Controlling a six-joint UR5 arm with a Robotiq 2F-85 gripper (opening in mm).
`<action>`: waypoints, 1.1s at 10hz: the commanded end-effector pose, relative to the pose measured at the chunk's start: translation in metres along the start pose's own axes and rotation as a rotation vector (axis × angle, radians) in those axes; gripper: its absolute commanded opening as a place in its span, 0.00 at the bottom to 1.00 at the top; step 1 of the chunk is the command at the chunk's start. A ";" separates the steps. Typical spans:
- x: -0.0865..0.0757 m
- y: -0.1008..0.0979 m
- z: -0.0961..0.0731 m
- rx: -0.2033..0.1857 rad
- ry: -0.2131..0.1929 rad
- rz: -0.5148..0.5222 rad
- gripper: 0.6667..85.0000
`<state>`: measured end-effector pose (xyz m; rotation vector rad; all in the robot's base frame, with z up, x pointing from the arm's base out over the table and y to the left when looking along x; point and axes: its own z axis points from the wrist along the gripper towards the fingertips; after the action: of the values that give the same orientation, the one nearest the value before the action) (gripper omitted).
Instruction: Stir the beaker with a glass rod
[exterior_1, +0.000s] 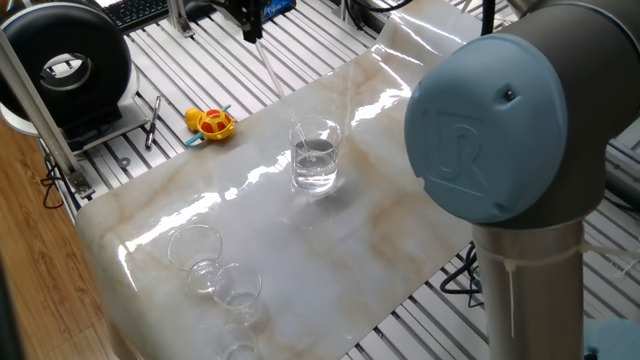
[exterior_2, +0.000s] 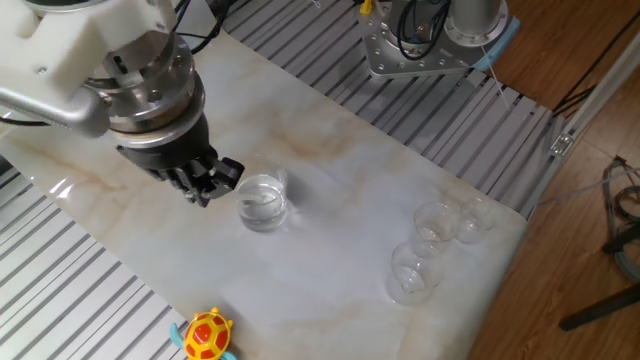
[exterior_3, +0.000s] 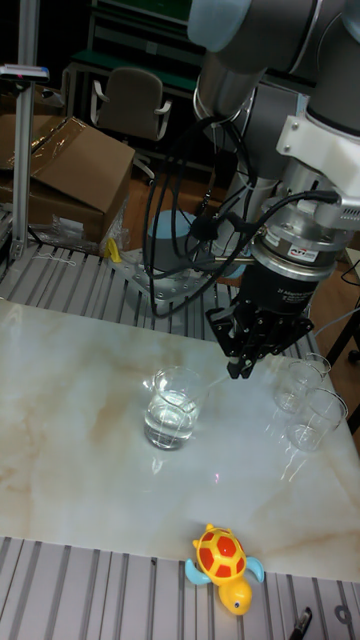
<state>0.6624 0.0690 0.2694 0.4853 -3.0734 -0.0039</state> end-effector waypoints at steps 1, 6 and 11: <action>-0.005 -0.013 -0.004 0.029 -0.015 -0.069 0.00; 0.002 0.015 -0.012 -0.070 -0.036 0.021 0.00; -0.007 0.007 -0.012 -0.029 -0.056 -0.033 0.00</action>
<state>0.6640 0.0782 0.2797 0.5022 -3.1086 -0.0729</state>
